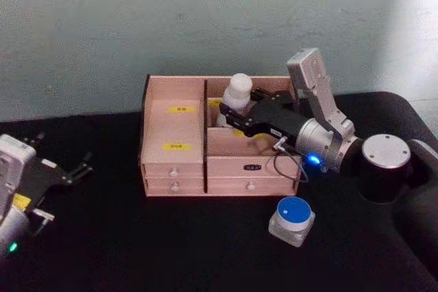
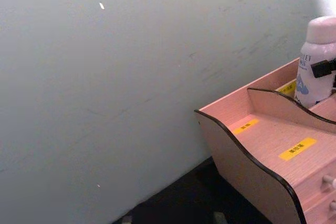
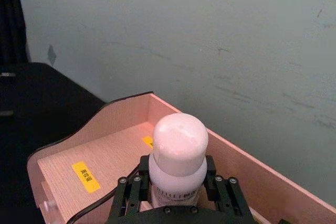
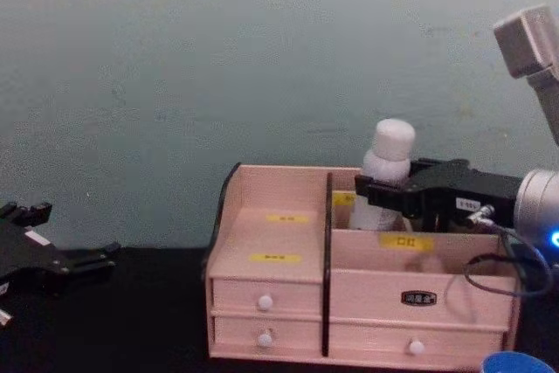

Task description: Pick up the facial cleanser and watermelon frost from the table and place them into the tiered storage box.

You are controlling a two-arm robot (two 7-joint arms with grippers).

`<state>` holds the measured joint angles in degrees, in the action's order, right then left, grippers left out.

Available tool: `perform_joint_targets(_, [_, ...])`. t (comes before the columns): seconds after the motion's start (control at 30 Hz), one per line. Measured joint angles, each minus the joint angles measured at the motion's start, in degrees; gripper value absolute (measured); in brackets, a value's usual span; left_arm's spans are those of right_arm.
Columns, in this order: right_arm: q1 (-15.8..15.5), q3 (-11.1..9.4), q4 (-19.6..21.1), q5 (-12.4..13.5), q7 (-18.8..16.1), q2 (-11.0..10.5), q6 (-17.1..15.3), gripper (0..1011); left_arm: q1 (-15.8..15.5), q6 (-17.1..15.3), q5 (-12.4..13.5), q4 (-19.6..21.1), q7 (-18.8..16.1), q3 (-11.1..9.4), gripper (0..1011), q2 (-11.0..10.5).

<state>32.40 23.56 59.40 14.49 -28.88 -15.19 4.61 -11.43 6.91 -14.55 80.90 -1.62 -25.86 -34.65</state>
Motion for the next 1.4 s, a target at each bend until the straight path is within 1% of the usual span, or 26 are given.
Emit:
perform_joint_targets(0.2, [0.00, 0.00, -0.12, 0.09, 0.03, 0.04, -0.60, 592, 0.00, 0.00, 0.00, 0.00, 0.00, 0.00, 1001, 0.00])
perform_joint_targets(0.93, [0.04, 0.07, -0.18, 0.08, 0.10, 0.00, -0.53, 592, 0.00, 0.00, 0.00, 0.00, 0.00, 0.00, 1001, 0.00])
perform_joint_targets(0.97, [0.05, 0.07, -0.18, 0.06, 0.10, 0.00, -0.53, 607, 0.00, 0.00, 0.00, 0.00, 0.00, 0.00, 1001, 0.00])
perform_joint_targets(1.1, [0.04, 0.09, -0.19, -0.01, 0.06, 0.00, -0.54, 743, 0.00, 0.00, 0.00, 0.00, 0.00, 0.00, 1001, 0.00])
perform_joint_targets(1.17, [0.04, 0.09, -0.19, 0.00, 0.06, 0.00, -0.54, 780, 0.00, 0.00, 0.00, 0.00, 0.00, 0.00, 1001, 0.00])
perform_joint_targets(1.23, [0.04, 0.09, -0.19, -0.01, 0.06, 0.00, -0.53, 850, 0.00, 0.00, 0.00, 0.00, 0.00, 0.00, 1002, 0.00])
perform_joint_targets(1.27, [0.04, 0.09, -0.18, -0.01, 0.06, 0.00, -0.53, 861, 0.00, 0.00, 0.00, 0.00, 0.00, 0.00, 1001, 0.00])
perform_joint_targets(1.4, [0.05, 0.07, -0.18, 0.00, 0.07, 0.00, -0.51, 973, 0.00, 0.00, 0.01, 0.00, 0.00, 0.00, 1001, 0.00])
